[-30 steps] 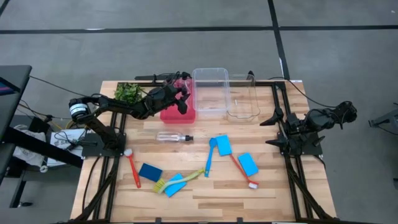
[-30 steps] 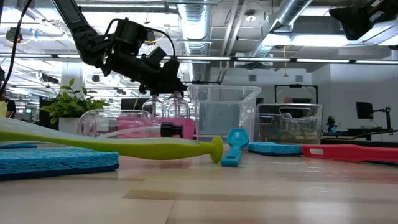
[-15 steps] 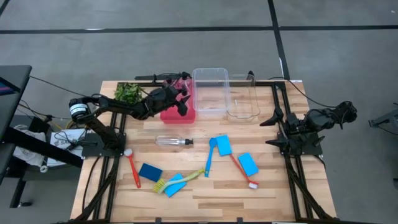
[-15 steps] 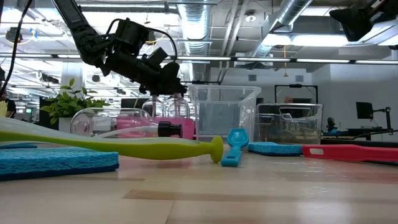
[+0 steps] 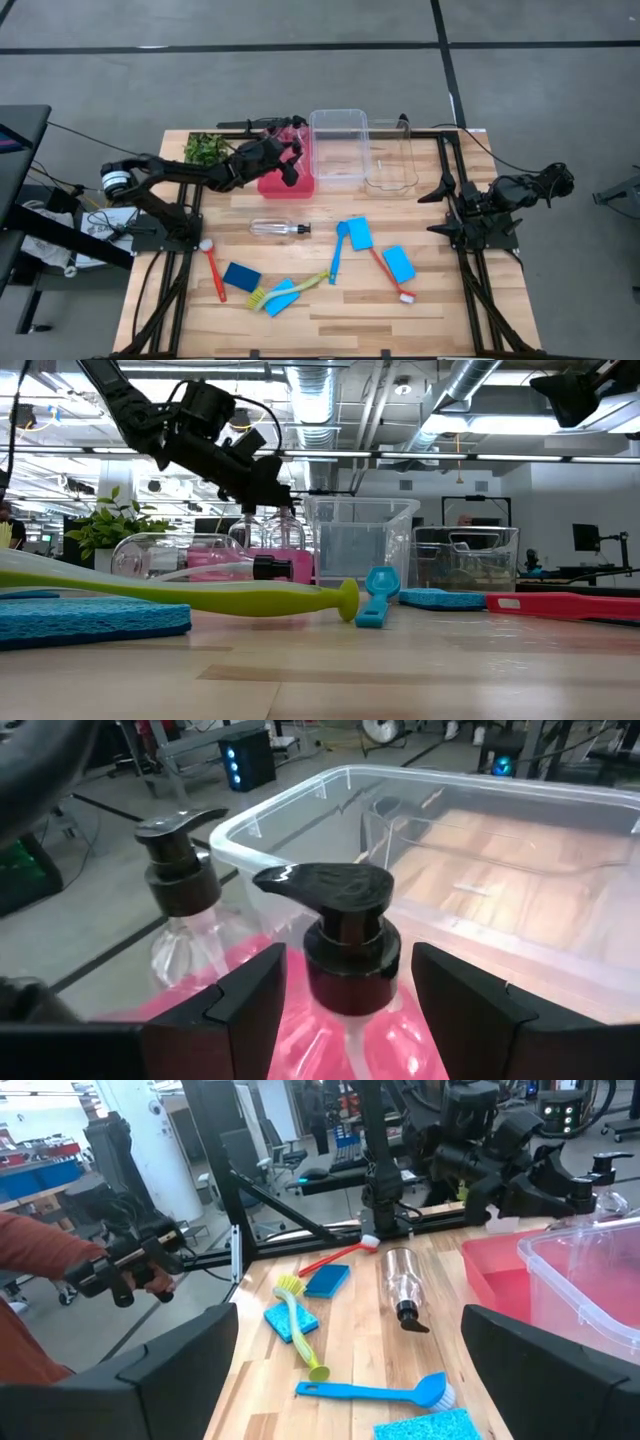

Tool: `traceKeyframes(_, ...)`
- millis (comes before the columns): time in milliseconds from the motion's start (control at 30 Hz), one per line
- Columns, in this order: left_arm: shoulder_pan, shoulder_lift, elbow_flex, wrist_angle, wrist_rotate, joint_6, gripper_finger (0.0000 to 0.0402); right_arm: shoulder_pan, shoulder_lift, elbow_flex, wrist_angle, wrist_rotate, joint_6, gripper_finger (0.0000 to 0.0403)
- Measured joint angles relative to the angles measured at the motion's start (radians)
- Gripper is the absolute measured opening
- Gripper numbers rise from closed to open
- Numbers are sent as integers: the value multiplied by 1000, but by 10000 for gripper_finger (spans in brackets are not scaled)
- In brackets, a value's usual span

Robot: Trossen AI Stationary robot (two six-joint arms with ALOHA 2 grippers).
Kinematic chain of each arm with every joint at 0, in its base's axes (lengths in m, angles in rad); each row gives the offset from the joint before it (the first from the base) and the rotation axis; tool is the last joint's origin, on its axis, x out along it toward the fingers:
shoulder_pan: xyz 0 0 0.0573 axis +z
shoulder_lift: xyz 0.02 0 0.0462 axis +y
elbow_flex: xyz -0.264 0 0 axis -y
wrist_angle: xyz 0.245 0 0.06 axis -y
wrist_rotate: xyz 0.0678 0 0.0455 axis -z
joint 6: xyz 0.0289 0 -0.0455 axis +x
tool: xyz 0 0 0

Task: Pick & Place Kitchen Sink Supplies
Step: Put the transparent dishwashing liquid dispenser into the red bin

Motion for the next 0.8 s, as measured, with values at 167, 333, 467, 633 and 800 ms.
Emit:
traceKeyframes(167,2,-50,0,-95,-1,21,219,0,0,0,-6,0,0,377)
traceKeyframes(333,-9,-77,0,-149,-1,21,219,0,0,0,-4,0,0,377)
traceKeyframes(467,-8,-99,0,-210,0,21,219,0,0,0,-4,0,0,377)
traceKeyframes(633,-15,-139,0,-304,33,-4,219,0,0,0,-4,0,0,377)
traceKeyframes(800,-53,-201,0,-335,117,-4,219,0,0,0,-6,0,0,377)
